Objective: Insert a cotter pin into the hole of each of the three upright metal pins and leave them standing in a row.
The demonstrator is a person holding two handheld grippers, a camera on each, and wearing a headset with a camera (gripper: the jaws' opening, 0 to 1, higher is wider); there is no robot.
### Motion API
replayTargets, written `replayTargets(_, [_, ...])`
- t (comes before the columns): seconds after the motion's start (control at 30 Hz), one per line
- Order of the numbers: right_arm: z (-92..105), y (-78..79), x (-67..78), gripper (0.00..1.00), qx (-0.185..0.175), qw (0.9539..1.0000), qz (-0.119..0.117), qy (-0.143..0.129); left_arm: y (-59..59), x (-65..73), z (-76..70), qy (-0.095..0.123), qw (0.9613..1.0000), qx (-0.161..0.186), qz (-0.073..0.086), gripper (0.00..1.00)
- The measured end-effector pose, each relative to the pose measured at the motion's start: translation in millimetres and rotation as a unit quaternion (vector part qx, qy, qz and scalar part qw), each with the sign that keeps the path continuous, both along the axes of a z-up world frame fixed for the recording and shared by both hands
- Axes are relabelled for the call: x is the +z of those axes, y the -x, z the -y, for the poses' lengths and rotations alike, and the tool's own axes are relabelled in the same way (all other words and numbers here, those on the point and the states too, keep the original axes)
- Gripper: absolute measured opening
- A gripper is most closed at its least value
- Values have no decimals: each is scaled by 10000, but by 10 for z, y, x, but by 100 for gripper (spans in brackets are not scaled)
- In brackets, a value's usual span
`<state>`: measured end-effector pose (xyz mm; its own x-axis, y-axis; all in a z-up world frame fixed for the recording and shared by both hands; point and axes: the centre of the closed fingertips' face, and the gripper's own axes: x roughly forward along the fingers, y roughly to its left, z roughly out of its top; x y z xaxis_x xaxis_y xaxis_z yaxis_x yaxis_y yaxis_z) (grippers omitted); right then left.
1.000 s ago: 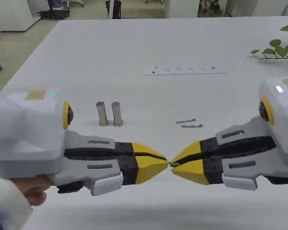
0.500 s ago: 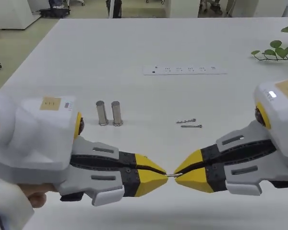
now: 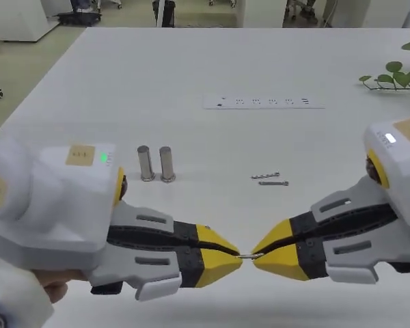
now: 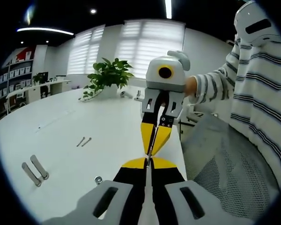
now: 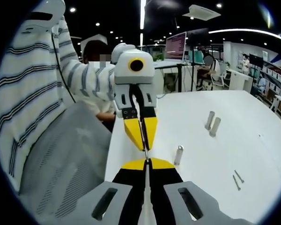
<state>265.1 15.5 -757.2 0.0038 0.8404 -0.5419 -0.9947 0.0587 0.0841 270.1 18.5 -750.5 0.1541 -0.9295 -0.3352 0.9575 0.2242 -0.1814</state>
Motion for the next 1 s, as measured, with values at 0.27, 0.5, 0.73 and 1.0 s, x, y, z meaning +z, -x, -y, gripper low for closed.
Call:
replayTargets(0.27, [53, -221, -107, 3, -372, 9991, 122, 188, -174, -107, -112, -95, 9987, 491, 71, 8])
replayTargets(0.5, [81, -396, -176, 3, -635, 9974, 218, 244, -367, -203, -232, -177, 9938, 1085, 144, 12])
replayTargets(0.73, [92, -509, -298, 2, -798, 9961, 173, 329, -535, -320, -322, -231, 9871, 1576, 158, 22])
replayTargets(1.0, [50, -566, -410, 2, -664, 9968, 178, 399, -621, -496, -353, -352, 9827, 1821, 33, 21])
